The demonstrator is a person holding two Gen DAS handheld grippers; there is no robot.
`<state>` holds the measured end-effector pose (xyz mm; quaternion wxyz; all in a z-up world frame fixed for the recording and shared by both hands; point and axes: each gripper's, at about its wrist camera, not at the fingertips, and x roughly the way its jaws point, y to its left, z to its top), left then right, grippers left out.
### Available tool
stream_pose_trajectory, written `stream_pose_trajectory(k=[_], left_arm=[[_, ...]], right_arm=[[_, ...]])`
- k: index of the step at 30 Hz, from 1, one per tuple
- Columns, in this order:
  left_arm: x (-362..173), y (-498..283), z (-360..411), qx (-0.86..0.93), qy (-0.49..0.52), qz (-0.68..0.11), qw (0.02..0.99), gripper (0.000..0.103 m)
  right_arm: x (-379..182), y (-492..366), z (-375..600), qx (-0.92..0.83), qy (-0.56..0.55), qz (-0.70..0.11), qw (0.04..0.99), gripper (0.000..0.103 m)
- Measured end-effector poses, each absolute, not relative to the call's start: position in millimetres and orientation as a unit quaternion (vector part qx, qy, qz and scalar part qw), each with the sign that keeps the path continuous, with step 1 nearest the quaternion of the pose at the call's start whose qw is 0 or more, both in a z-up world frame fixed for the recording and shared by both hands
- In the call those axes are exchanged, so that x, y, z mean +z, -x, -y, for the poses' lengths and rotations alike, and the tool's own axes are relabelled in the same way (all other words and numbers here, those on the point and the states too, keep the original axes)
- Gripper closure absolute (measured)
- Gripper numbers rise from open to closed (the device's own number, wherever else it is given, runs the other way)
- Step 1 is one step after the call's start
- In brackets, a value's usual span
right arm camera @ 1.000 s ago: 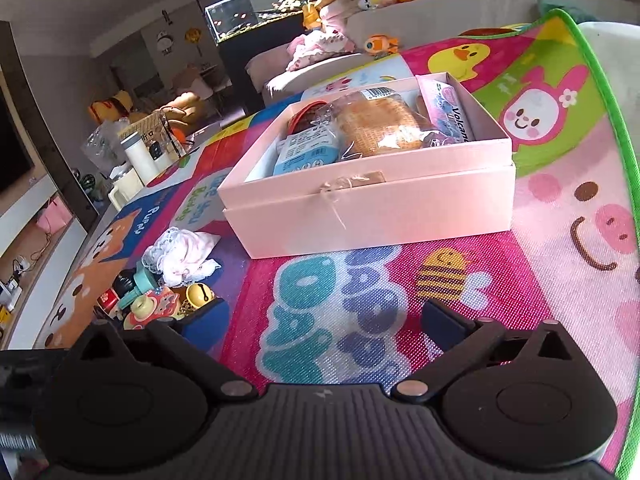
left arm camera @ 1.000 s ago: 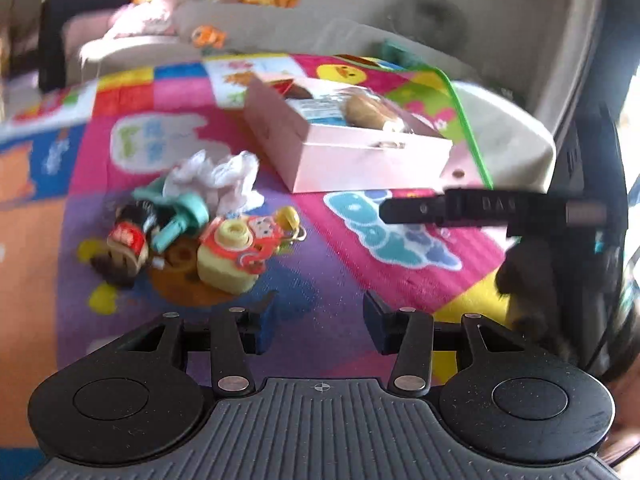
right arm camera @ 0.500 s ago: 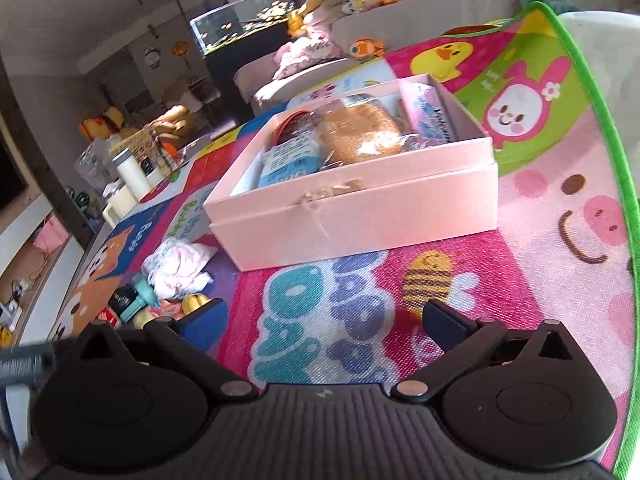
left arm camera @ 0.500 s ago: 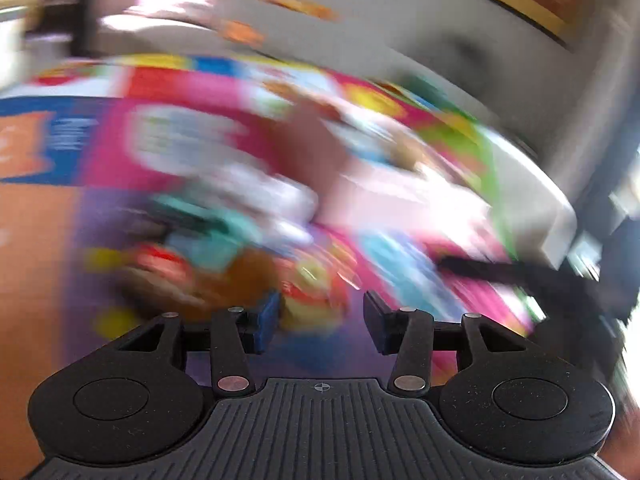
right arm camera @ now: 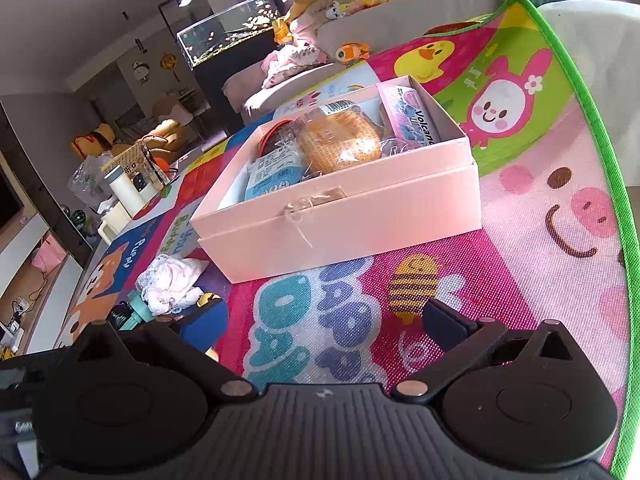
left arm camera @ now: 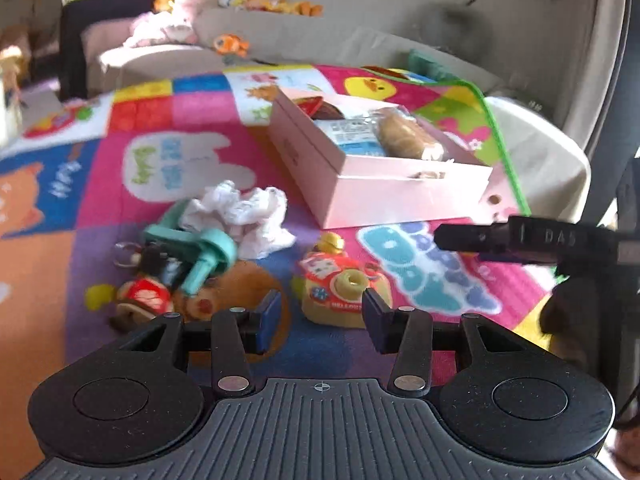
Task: Organize objects
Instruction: 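Grasp the red Hello Kitty toy with the left tool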
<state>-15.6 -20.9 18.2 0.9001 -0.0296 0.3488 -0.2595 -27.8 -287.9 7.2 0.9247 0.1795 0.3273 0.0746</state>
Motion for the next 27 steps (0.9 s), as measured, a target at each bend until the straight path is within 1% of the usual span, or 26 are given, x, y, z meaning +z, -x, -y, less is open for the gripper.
stream_pose_trajectory(k=[4,10,17,18,20,22,24,27], left_arm=[[14.7,8.4,31.5,-0.279,0.041,-0.356,0.891,0.054],[16.7,4.3,67.5,-0.289,0.009,-0.352,0.89,0.054],[18.4,9.6,95.3,-0.302,-0.02,-0.353,0.885,0.054],[18.0,13.6,95.9,-0.3,-0.033,-0.347,0.888,0.051],[18.4,18.6,93.7,-0.297,-0.047,-0.341,0.891,0.051],[17.2,22.6,88.5,-0.291,-0.056,-0.346,0.89,0.054],[14.8,26.0,80.7,-0.284,-0.06,-0.348,0.891,0.054],[13.8,28.7,66.7,-0.276,-0.046,-0.35,0.894,0.054]], right_arm=[[7.1,27.8,287.8,0.075,-0.179,-0.328,0.925,0.0],[7.1,28.0,286.3,0.082,-0.174,-0.329,0.925,0.0],[6.2,29.7,300.6,0.069,-0.217,-0.319,0.92,0.0],[5.8,29.7,302.5,0.078,-0.225,-0.319,0.917,0.0],[6.0,29.6,303.1,0.084,-0.233,-0.322,0.914,0.007],[7.6,27.2,297.2,0.09,-0.226,-0.332,0.911,0.017],[8.9,23.4,292.6,0.117,-0.243,-0.349,0.898,0.024],[7.3,15.5,277.4,0.184,-0.291,-0.38,0.859,0.026]])
